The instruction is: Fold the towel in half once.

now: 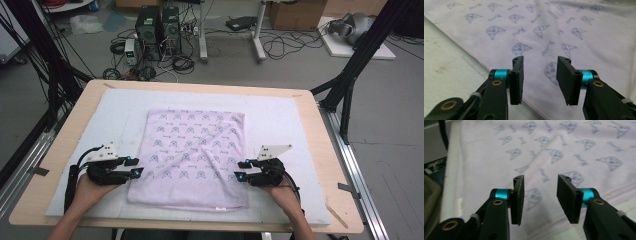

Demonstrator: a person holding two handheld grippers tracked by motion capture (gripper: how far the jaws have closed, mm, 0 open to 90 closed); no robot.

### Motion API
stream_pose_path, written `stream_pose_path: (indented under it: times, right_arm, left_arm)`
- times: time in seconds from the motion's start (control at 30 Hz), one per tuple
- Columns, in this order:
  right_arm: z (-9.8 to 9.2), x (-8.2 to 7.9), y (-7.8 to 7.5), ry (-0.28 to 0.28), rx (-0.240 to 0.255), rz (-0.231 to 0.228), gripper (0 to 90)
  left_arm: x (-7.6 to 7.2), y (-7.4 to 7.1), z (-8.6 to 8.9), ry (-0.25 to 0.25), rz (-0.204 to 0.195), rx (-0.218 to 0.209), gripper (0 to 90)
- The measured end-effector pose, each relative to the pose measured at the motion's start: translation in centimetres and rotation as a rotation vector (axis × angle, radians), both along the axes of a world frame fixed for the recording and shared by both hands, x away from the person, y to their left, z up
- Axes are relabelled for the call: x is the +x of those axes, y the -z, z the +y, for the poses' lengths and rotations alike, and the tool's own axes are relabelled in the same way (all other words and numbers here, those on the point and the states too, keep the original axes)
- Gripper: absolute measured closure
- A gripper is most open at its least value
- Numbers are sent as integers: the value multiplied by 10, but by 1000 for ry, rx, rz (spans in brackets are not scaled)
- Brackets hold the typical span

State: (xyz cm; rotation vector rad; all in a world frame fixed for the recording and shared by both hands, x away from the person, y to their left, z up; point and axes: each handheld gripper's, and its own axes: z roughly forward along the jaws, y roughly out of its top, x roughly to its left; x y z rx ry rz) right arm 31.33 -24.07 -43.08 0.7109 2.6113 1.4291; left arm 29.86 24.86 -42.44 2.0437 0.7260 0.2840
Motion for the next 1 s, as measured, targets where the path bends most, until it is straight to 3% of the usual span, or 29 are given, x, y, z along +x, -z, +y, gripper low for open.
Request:
stream_pose_path:
  times: [0.43,0.63,1.0]
  right_arm:
    - [1,46,-3,71,-7,2,440]
    - [2,55,-9,93,-21,-5,413]
    - [11,71,-24,74,-61,-35,398]
  left_arm:
    - [32,-6,-10,-48,-11,3,514]
    - [43,-14,-11,-54,-16,-8,512]
    - [61,-27,-12,-81,-26,-36,517]
